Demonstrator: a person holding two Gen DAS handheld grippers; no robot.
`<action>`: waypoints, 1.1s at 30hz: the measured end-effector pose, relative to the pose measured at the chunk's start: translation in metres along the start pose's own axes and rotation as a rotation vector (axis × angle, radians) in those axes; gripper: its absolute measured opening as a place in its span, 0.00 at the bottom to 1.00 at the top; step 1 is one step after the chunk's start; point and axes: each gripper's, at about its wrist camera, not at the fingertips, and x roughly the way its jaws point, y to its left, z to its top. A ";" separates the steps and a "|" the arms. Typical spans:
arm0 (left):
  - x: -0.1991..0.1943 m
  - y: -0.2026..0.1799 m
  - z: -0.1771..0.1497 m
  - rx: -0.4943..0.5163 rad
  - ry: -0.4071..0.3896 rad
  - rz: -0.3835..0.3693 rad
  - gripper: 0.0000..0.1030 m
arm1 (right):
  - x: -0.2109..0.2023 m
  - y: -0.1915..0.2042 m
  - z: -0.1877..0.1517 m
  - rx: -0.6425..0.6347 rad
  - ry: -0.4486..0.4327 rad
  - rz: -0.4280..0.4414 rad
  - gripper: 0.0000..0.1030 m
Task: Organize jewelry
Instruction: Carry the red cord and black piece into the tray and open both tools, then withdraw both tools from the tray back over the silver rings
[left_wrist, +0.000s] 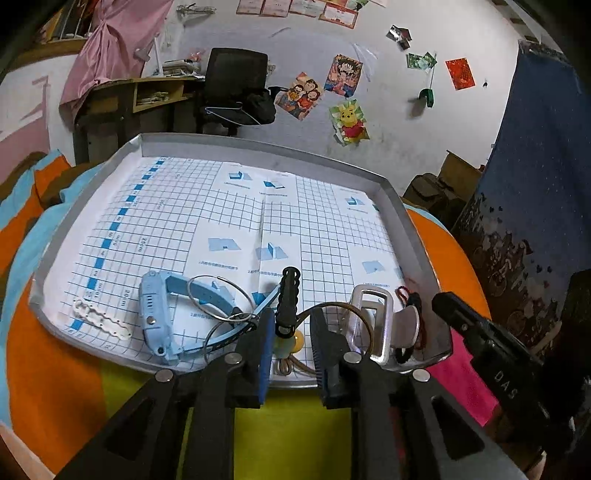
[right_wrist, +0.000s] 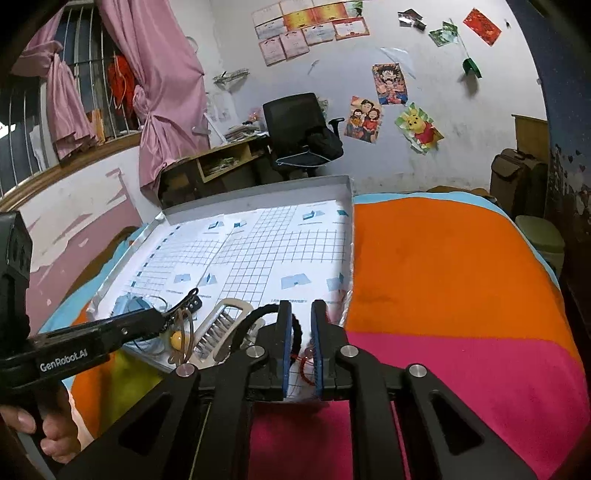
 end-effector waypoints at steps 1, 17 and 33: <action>-0.005 0.000 0.000 0.001 -0.011 0.001 0.21 | -0.003 0.000 0.001 0.001 -0.006 -0.002 0.20; -0.161 0.005 -0.020 -0.033 -0.347 0.135 0.99 | -0.120 0.034 0.010 -0.090 -0.206 -0.057 0.83; -0.301 0.010 -0.104 -0.010 -0.538 0.279 1.00 | -0.271 0.096 -0.031 -0.171 -0.375 0.041 0.99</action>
